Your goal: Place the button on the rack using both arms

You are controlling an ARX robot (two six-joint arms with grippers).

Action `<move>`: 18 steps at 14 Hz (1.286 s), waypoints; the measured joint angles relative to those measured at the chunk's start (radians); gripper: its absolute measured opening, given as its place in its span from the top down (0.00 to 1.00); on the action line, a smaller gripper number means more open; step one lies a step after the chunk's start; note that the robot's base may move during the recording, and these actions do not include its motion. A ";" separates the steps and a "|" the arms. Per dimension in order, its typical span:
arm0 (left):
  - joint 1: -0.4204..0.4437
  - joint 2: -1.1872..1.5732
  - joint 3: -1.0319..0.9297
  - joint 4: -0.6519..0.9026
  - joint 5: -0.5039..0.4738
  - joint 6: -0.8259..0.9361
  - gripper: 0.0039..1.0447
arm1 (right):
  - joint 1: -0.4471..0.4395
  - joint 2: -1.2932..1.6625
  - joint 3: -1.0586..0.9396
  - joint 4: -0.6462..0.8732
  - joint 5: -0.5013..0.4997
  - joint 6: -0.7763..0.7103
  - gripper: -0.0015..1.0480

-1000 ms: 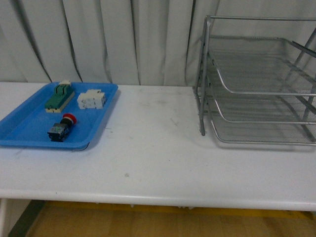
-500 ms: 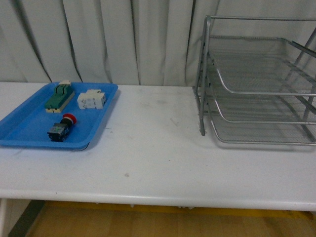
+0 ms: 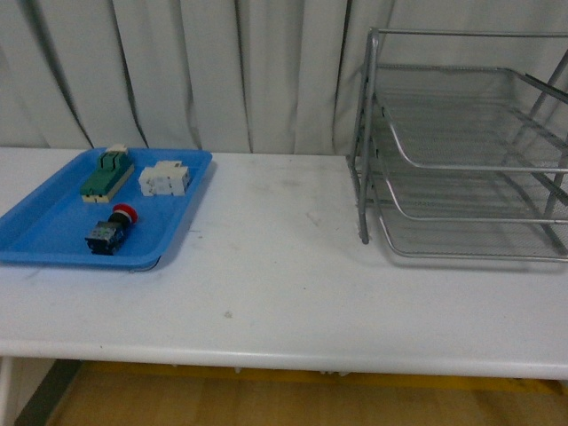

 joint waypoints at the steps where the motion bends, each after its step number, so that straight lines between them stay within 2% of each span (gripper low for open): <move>1: 0.000 0.000 0.000 0.000 0.000 0.000 0.06 | 0.000 0.000 0.000 0.000 0.000 0.000 0.06; 8: 0.000 0.000 0.000 0.000 0.000 0.000 0.06 | 0.000 0.000 0.000 0.000 0.000 0.000 0.06; 9: 0.000 0.000 0.000 0.000 -0.002 0.000 0.06 | -0.058 0.047 0.014 -0.029 -0.130 0.029 0.06; 10: 0.000 0.000 0.000 0.000 -0.001 0.000 0.06 | -0.243 0.311 0.076 0.165 -0.358 0.068 0.06; 11: 0.000 0.000 0.000 0.000 0.000 0.000 0.06 | -0.312 0.473 0.137 0.322 -0.443 0.072 0.06; 12: 0.000 0.000 0.000 0.000 0.000 0.000 0.06 | -0.355 0.683 0.231 0.491 -0.441 0.075 0.06; 13: 0.000 0.000 0.000 0.000 0.000 0.000 0.06 | -0.353 0.959 0.359 0.647 -0.344 0.076 0.06; 14: 0.000 0.000 0.000 0.000 0.000 0.000 0.06 | -0.315 1.290 0.510 0.761 -0.157 0.045 0.06; 17: 0.000 0.000 0.000 0.000 0.000 0.000 0.06 | -0.277 1.617 0.620 0.676 0.042 0.064 0.06; 18: 0.000 0.000 0.000 0.000 0.000 0.000 0.06 | -0.267 1.683 0.642 0.671 0.049 0.117 0.06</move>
